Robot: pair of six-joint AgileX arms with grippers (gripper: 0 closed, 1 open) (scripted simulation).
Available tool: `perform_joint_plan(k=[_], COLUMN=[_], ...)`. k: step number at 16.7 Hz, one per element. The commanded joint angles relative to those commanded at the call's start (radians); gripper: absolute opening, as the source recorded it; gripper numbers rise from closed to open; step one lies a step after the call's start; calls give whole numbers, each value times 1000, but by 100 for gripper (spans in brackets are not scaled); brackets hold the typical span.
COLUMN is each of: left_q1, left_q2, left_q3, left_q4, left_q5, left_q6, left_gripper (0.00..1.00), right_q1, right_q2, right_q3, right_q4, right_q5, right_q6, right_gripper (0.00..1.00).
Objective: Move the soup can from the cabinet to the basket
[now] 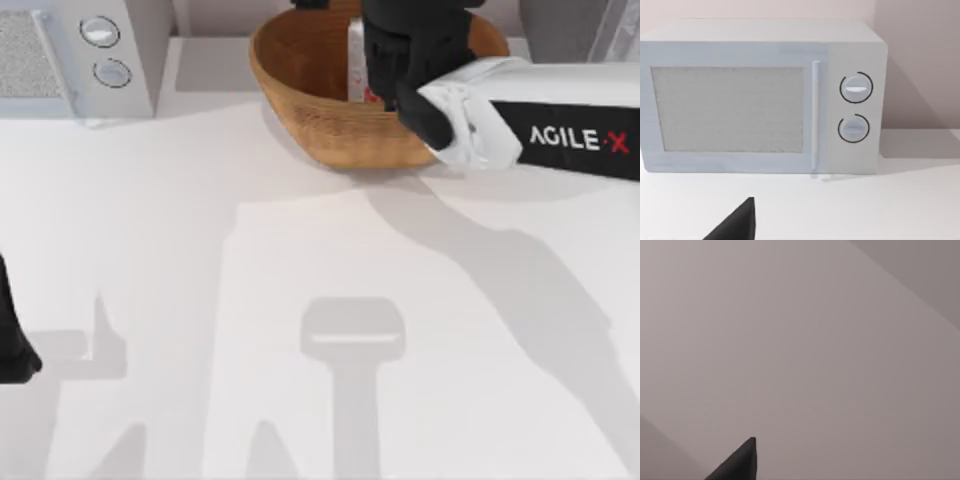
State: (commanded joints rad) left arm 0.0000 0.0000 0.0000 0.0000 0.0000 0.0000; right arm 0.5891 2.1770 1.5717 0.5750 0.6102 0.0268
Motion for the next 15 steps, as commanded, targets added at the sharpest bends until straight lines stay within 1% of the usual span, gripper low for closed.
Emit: perform_joint_plan(k=[6,8,11,15], left_q1=[0,0,0,0], left_q2=[0,0,0,0], left_q3=[0,0,0,0], left_q4=[0,0,0,0], left_q5=[0,0,0,0], left_q6=[0,0,0,0], left_gripper=[100,100,100,100], right_q1=[2,-9,-55,-153], right_q2=[0,-31,-156,-471], right_q3=[0,-29,-151,-431], right_q4=[0,-4,-28,-94], right_q5=[0,-21,-97,-241], right_q6=[0,2,6,11], right_gripper=[100,100,100,100])
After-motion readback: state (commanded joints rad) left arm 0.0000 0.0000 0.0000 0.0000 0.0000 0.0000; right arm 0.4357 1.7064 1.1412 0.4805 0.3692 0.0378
